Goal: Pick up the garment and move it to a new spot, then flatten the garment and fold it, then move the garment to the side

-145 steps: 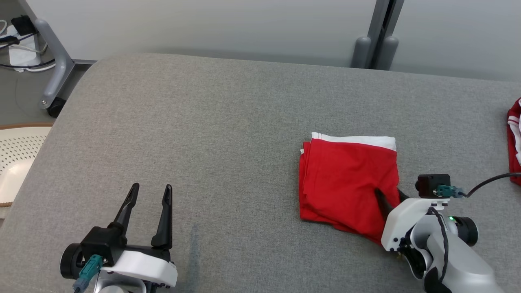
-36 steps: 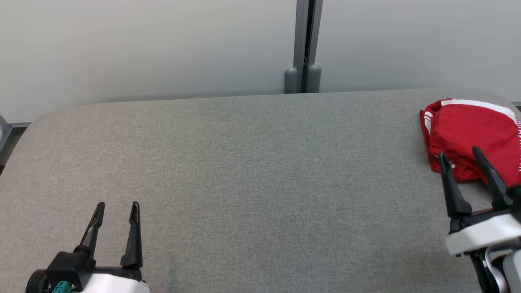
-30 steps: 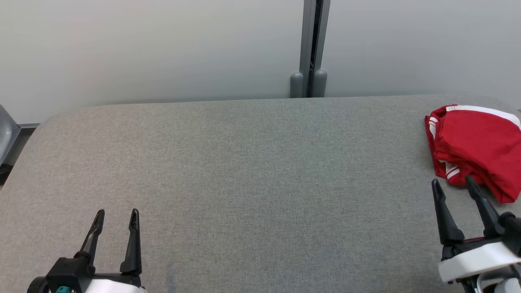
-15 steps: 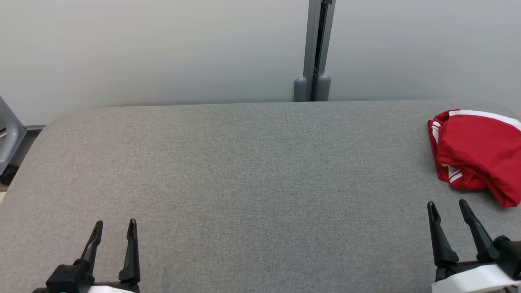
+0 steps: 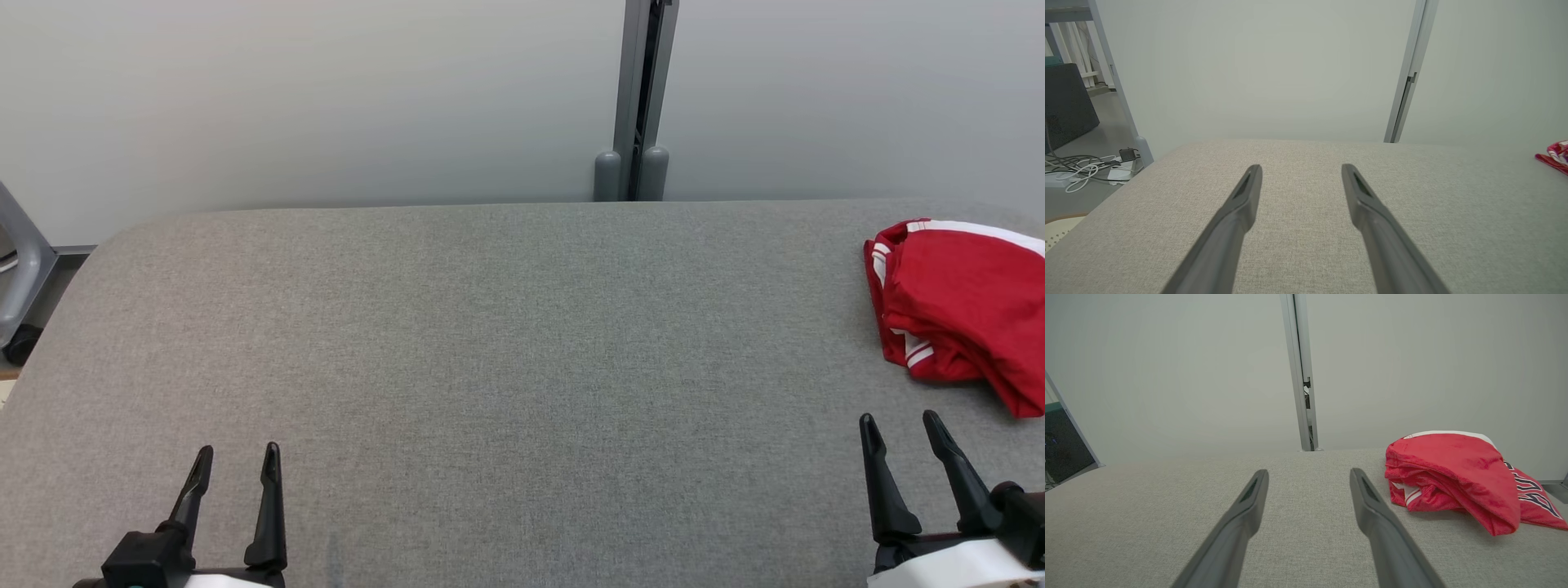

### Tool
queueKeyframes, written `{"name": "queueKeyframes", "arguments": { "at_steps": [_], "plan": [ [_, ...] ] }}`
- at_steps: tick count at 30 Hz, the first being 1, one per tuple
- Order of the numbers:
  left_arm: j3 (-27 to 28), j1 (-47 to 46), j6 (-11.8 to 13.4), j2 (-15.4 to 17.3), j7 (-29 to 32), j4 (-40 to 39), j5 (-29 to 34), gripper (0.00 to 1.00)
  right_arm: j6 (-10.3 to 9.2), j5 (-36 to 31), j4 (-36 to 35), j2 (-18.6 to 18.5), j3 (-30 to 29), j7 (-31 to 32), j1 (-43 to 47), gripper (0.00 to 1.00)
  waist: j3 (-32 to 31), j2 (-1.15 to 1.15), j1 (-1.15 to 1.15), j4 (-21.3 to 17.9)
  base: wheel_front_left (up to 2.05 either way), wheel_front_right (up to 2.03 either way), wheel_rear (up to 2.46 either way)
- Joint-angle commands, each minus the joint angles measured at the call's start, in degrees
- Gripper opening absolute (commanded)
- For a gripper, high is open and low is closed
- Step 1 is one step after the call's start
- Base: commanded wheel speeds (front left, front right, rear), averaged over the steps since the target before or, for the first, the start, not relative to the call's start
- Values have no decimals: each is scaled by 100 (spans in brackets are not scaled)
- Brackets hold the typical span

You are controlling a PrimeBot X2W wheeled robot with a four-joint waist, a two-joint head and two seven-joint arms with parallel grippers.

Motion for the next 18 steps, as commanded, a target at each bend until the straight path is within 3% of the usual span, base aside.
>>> {"name": "queueKeyframes", "arguments": {
  "at_steps": [1,2,7,18],
  "plan": [
    [3,-67,4,16,3,-7,28,100,0,-8,16,-34,-14,-27,25,100,-3,0,0,3,0,0,0],
    [1,3,-1,-3,1,14,-7,0,0,4,17,5,5,2,3,0,-3,0,0,3,0,0,0],
    [15,72,-4,-78,51,268,-103,0,0,97,220,119,44,56,105,0,-2,0,0,1,0,0,0],
    [54,-112,-49,-64,378,260,-1348,0,0,1229,236,173,-68,372,-49,0,5,0,0,-19,0,0,0]
  ]
}}
